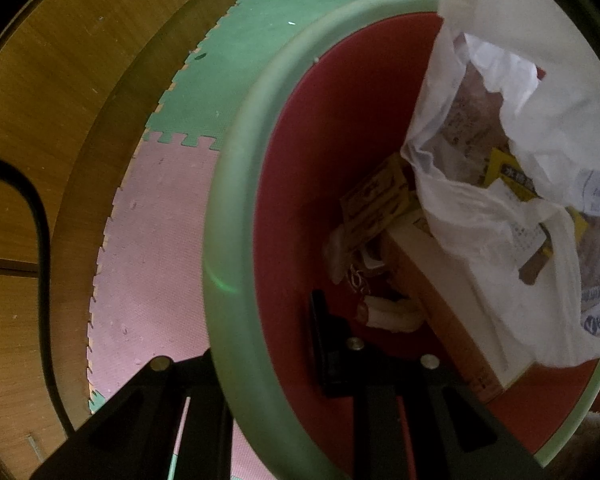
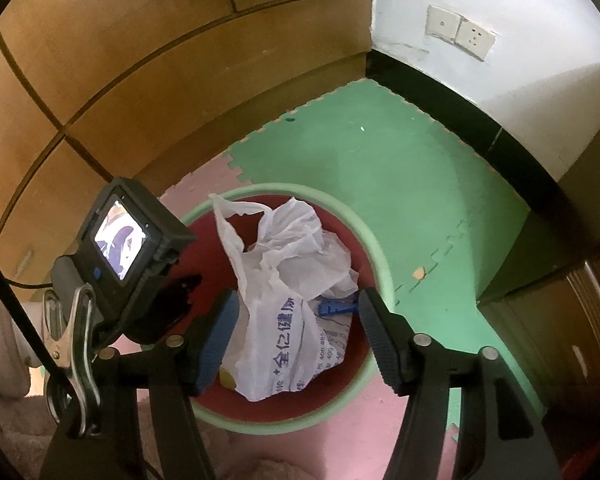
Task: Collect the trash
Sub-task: 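Move the right gripper back to the teal wet-wipes packet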
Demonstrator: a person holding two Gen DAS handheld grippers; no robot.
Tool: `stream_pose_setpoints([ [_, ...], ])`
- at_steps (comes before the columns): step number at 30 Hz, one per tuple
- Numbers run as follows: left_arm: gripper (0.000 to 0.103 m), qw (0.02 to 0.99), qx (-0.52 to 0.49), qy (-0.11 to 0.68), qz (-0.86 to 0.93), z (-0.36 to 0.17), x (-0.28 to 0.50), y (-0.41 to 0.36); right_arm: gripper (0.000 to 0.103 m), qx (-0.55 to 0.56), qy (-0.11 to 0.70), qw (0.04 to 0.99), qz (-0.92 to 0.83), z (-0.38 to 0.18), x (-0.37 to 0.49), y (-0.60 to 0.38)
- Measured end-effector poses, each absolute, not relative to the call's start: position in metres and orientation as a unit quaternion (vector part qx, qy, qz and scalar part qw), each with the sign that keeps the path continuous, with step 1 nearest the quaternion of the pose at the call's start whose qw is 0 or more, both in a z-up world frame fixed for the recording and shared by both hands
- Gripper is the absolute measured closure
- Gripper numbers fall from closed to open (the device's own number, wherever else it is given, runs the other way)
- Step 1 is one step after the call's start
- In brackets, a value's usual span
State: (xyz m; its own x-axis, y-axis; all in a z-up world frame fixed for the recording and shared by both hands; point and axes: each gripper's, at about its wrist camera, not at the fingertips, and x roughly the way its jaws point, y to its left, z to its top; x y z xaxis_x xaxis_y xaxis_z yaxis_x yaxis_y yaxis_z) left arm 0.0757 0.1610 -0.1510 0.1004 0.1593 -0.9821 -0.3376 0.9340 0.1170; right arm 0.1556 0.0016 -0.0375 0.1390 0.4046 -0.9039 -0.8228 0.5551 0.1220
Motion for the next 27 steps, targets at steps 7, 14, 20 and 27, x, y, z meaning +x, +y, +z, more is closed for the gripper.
stream_pose_setpoints([
  [7,0.086,0.738,-0.069,0.649,0.169,-0.151,0.076,0.161,0.039,-0.198,0.497,0.738,0.411,-0.024,0.164,-0.011],
  [14,0.086,0.738,-0.069,0.649,0.168,-0.151,0.076,0.161,0.039,-0.183,0.484,0.769,0.375,0.005,0.186,-0.044],
  [20,0.086,0.738,-0.066,0.651,0.166,-0.151,0.073,0.160,0.039,-0.177,0.467,0.804,0.323,0.035,0.210,-0.086],
  [27,0.086,0.737,-0.064,0.653,0.165,-0.152,0.073,0.161,0.039,-0.176,0.445,0.840,0.257,0.073,0.235,-0.138],
])
